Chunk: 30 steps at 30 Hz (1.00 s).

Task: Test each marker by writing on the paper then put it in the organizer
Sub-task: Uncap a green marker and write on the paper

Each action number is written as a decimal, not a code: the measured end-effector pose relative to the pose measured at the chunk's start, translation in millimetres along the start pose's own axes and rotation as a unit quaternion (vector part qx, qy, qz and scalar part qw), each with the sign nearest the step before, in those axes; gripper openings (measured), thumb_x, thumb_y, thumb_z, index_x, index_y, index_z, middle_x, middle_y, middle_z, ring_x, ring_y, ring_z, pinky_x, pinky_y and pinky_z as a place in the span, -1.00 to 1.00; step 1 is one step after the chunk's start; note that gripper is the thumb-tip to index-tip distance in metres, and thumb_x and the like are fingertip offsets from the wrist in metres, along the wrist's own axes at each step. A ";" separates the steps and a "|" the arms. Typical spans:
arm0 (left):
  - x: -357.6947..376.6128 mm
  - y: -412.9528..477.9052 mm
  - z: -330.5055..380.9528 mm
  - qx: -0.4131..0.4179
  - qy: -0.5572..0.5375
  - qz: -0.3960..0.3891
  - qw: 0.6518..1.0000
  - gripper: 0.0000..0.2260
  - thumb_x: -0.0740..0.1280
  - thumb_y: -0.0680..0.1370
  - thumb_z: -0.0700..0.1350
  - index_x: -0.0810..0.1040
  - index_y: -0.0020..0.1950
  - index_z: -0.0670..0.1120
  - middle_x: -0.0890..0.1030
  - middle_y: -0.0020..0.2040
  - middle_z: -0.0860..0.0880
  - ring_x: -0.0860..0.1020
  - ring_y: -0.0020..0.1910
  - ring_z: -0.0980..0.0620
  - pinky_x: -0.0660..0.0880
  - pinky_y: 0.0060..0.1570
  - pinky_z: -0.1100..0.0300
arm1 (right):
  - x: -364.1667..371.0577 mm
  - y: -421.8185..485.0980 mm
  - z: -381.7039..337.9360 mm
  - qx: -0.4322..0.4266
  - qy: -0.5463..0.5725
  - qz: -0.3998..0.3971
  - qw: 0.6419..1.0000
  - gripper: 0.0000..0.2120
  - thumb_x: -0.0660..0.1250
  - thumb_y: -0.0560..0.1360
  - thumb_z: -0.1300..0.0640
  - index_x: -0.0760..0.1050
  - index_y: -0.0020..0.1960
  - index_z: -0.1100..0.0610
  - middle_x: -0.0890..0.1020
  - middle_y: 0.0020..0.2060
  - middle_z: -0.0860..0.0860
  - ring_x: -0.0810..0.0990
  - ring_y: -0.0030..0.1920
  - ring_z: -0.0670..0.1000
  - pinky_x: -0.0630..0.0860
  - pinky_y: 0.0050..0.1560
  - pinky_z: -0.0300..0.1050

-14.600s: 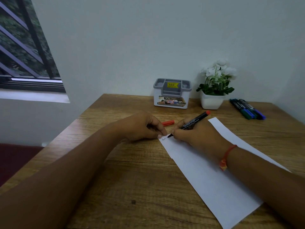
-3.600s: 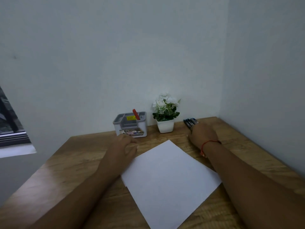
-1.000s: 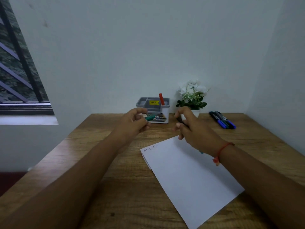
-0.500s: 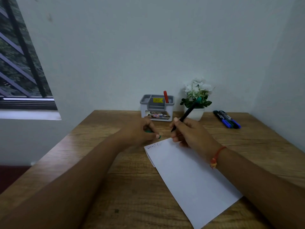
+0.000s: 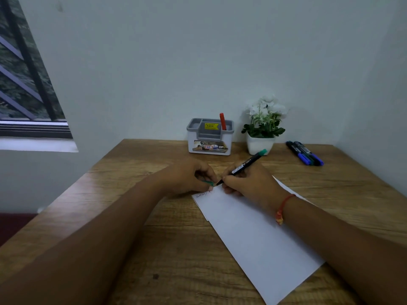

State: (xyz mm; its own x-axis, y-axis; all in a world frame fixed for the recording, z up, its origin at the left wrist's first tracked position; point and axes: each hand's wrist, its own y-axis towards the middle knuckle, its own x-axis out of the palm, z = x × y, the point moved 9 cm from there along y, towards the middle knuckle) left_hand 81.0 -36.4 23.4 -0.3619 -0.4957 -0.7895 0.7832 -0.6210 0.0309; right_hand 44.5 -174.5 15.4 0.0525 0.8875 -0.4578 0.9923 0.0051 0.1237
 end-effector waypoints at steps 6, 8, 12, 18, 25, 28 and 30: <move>2.0 1.0 -1.8 -0.006 0.018 -0.011 1.000 -0.80 0.44 0.48 -0.11 0.65 0.07 0.09 0.64 0.01 0.19 0.55 -0.02 0.22 0.40 -0.10 0.39 | -2.7 0.0 -0.1 -0.006 -0.010 0.006 1.000 -0.92 0.40 0.44 0.22 0.64 -0.16 0.22 0.73 -0.32 0.11 0.70 -0.28 0.01 0.63 -0.16 -0.07; 2.5 1.0 -1.8 -0.007 0.018 -0.013 1.000 -0.80 0.44 0.49 -0.11 0.65 0.08 0.09 0.63 0.01 0.19 0.54 -0.02 0.22 0.39 -0.10 0.40 | -2.8 0.1 -0.2 -0.006 -0.013 0.007 1.000 -0.93 0.40 0.44 0.21 0.65 -0.15 0.21 0.73 -0.32 0.09 0.71 -0.27 0.00 0.64 -0.15 -0.07; 3.1 1.2 -0.9 -0.007 0.019 -0.016 1.000 -0.81 0.43 0.49 -0.12 0.65 0.08 0.09 0.63 0.03 0.18 0.55 -0.01 0.20 0.42 -0.08 0.39 | -1.0 0.4 -3.3 -0.013 -0.041 0.000 0.999 -0.91 0.39 0.42 0.20 0.65 -0.17 0.22 0.72 -0.32 0.11 0.67 -0.29 -0.01 0.66 -0.09 0.03; 3.1 0.6 -1.3 -0.008 0.019 -0.018 1.000 -0.81 0.43 0.49 -0.11 0.65 0.08 0.08 0.63 0.05 0.17 0.54 0.01 0.21 0.42 -0.05 0.38 | -4.1 2.6 -1.2 -0.005 -0.055 0.011 0.998 -0.85 0.38 0.41 0.15 0.65 -0.22 0.22 0.72 -0.33 0.09 0.71 -0.23 0.10 0.66 -0.05 0.09; 3.8 1.2 -1.8 -0.009 0.013 -0.021 1.000 -0.81 0.43 0.49 -0.12 0.65 0.07 0.09 0.63 0.04 0.17 0.54 0.02 0.18 0.49 0.04 0.29 | -1.2 2.3 -3.1 -0.005 -0.066 0.007 0.998 -0.89 0.40 0.41 0.17 0.64 -0.19 0.22 0.71 -0.32 0.11 0.67 -0.28 0.03 0.66 -0.06 0.05; 3.3 -0.1 -1.4 -0.002 0.008 -0.017 1.000 -0.82 0.43 0.49 -0.13 0.65 0.07 0.06 0.64 0.04 0.16 0.55 0.01 0.20 0.46 0.00 0.37 | -4.2 3.1 -3.4 -0.010 -0.085 0.020 0.996 -0.87 0.39 0.40 0.12 0.65 -0.20 0.18 0.72 -0.30 0.10 0.70 -0.17 0.11 0.67 -0.01 0.13; 3.3 -0.4 -0.7 0.000 0.005 -0.017 1.000 -0.82 0.42 0.50 -0.14 0.65 0.07 0.05 0.64 0.04 0.16 0.56 0.01 0.20 0.46 0.02 0.36 | -3.7 3.3 -3.1 -0.014 -0.087 0.020 0.996 -0.86 0.39 0.40 0.11 0.65 -0.19 0.18 0.72 -0.31 0.09 0.70 -0.17 0.10 0.66 0.00 0.13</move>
State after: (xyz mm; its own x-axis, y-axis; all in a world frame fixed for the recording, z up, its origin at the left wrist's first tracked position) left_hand 79.8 -37.3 20.4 -0.3835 -0.4676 -0.7964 0.7703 -0.6377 0.0035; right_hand 47.2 -176.4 20.3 0.1129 0.7936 -0.5979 0.9857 -0.0138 0.1679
